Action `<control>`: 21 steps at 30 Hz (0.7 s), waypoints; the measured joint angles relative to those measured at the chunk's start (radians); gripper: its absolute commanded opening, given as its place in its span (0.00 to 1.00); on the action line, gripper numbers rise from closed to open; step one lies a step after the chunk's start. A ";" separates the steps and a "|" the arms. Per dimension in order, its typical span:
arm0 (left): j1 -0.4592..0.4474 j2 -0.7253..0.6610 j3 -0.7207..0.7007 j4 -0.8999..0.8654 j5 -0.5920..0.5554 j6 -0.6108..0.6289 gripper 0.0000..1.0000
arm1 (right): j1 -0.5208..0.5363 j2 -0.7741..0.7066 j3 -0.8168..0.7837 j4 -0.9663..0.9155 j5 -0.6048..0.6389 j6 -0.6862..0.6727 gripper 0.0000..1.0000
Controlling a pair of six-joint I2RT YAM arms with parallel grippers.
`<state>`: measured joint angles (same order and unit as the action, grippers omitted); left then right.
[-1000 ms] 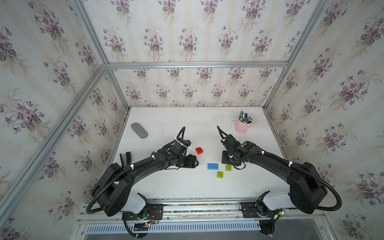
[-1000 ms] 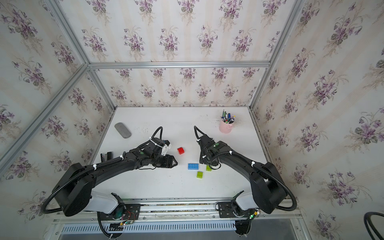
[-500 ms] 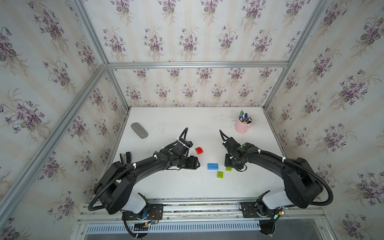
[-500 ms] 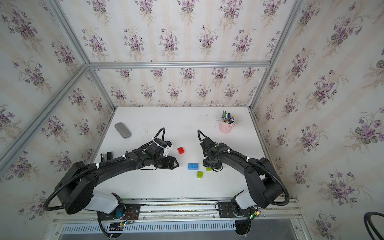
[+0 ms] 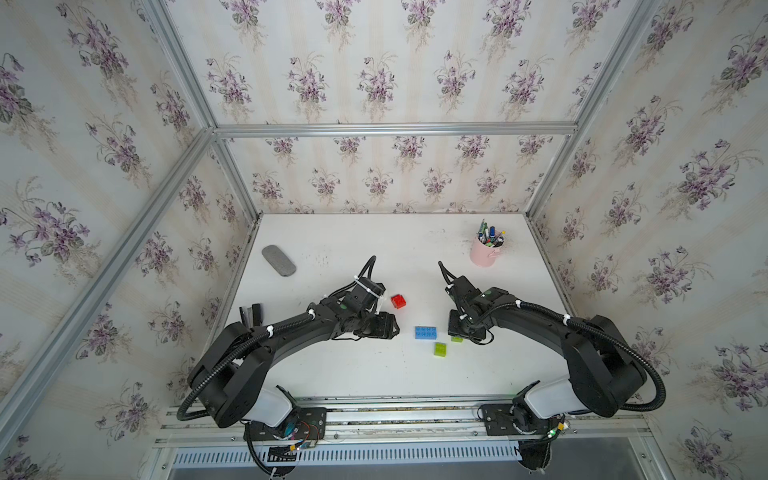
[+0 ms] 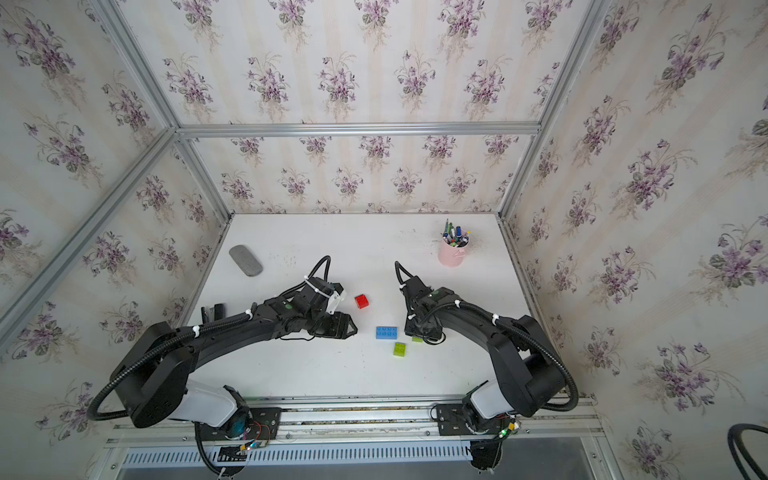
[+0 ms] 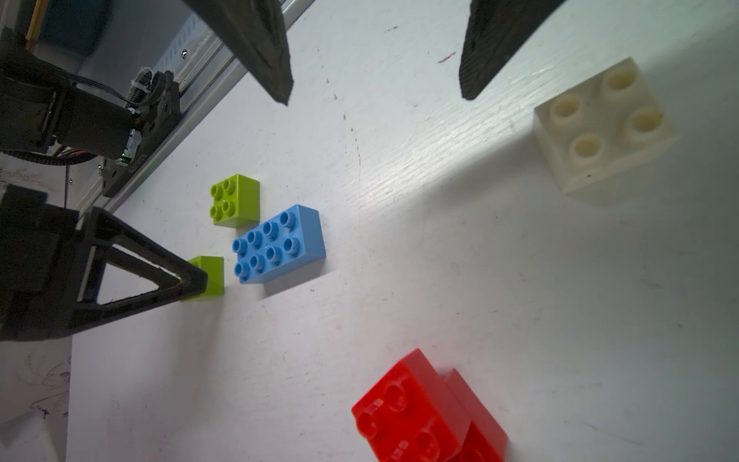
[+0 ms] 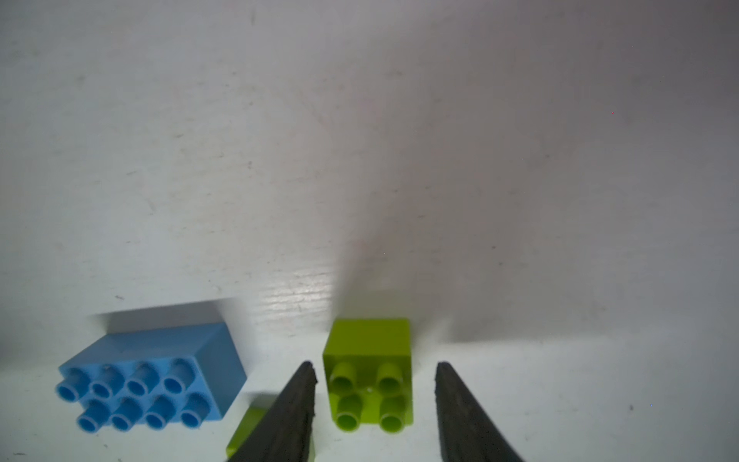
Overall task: Assemble the letter y with lego
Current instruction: Pick up the lego brick from the center of the board.
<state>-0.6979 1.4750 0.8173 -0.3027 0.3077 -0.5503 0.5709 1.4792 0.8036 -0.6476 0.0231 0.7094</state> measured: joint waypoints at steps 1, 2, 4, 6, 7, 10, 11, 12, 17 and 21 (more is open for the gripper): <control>0.000 0.000 -0.002 0.000 -0.001 0.000 0.69 | 0.000 0.000 0.000 0.000 -0.006 0.000 0.44; 0.000 0.000 -0.003 0.000 -0.002 0.000 0.68 | 0.000 0.000 0.001 0.000 -0.009 -0.001 0.44; 0.000 0.000 -0.005 0.000 -0.003 0.000 0.68 | 0.000 0.001 0.003 0.000 -0.013 -0.003 0.41; 0.000 0.000 -0.005 -0.001 -0.006 0.000 0.68 | 0.000 0.003 0.004 0.001 -0.013 -0.007 0.39; 0.000 -0.001 -0.005 0.000 -0.009 0.000 0.69 | 0.000 0.006 0.004 0.001 -0.013 -0.007 0.39; 0.000 -0.002 -0.006 0.000 -0.011 0.000 0.69 | 0.000 0.014 0.003 0.001 -0.013 -0.011 0.36; 0.000 -0.002 -0.006 0.000 -0.011 0.000 0.69 | 0.000 0.017 0.002 0.002 -0.013 -0.014 0.34; 0.000 -0.002 -0.006 0.000 -0.011 0.000 0.68 | 0.000 0.019 0.000 0.003 -0.013 -0.014 0.32; 0.000 -0.002 -0.006 0.000 -0.014 0.000 0.68 | 0.000 0.019 0.008 0.001 -0.014 -0.026 0.27; 0.000 -0.002 -0.006 0.000 -0.014 0.000 0.68 | 0.002 0.012 0.037 -0.006 -0.013 -0.030 0.25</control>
<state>-0.6979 1.4734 0.8112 -0.3027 0.2932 -0.5503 0.5728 1.4910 0.8402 -0.6540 0.0097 0.6792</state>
